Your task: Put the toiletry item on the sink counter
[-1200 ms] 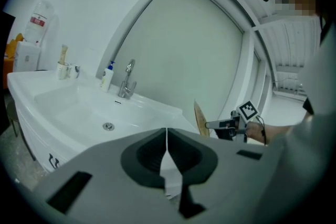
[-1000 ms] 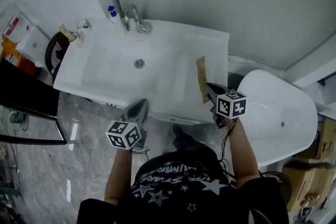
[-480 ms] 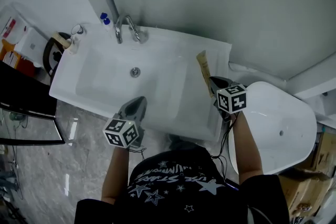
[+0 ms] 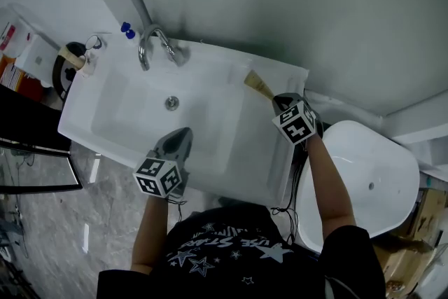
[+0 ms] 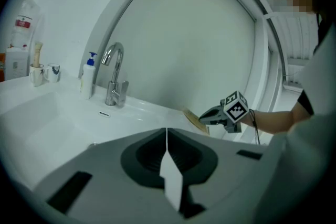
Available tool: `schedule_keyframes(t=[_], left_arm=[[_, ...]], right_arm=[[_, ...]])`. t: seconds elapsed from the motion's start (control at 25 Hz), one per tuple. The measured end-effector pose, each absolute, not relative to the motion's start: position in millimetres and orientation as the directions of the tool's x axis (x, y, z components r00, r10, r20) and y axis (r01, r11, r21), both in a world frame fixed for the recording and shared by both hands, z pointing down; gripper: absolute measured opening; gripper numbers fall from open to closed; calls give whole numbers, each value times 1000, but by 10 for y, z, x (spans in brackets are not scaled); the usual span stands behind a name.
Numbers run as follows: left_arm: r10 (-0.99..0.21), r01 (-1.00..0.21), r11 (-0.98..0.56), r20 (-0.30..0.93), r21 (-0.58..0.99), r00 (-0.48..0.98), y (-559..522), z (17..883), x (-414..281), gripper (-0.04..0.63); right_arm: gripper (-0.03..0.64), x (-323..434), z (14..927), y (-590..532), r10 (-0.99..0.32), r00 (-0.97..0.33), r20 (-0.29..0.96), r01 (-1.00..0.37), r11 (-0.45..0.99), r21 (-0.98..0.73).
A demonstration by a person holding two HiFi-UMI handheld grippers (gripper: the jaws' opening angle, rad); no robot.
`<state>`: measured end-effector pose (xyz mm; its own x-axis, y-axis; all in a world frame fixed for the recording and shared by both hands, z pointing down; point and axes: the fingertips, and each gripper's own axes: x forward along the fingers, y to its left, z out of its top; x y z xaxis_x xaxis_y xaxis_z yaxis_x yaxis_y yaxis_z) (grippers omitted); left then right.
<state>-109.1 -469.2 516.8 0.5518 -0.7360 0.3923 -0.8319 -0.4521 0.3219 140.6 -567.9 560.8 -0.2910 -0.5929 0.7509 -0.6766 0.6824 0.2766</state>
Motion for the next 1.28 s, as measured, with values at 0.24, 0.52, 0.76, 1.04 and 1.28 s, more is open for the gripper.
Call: schedule_keyframes(t=[0.24, 0.52, 0.76, 1.04, 1.28], left_arm=[[-736, -842, -431, 412, 326, 537, -4857, 5253, -1019, 20], [-734, -853, -399, 440, 338, 517, -4925, 5421, -1043, 20], [-749, -868, -368, 447, 334, 489, -4941, 5483, -1104, 20], [-751, -873, -347, 455, 344, 478, -4888, 5543, -1147, 20], [-749, -872, -346, 457, 346, 479, -4861, 5550, -1163, 20]], right_arm=[[15, 1432, 5886, -5995, -526, -215, 823, -523, 773, 358], [17, 1400, 6164, -6318, -486, -157, 859, -421, 820, 387], [17, 1365, 6298, -6458, -482, -134, 866, -396, 827, 399], [18, 1358, 6321, -6527, -518, -119, 847, -383, 811, 442], [115, 1356, 6367, -6544, -543, -118, 831, -395, 794, 463]])
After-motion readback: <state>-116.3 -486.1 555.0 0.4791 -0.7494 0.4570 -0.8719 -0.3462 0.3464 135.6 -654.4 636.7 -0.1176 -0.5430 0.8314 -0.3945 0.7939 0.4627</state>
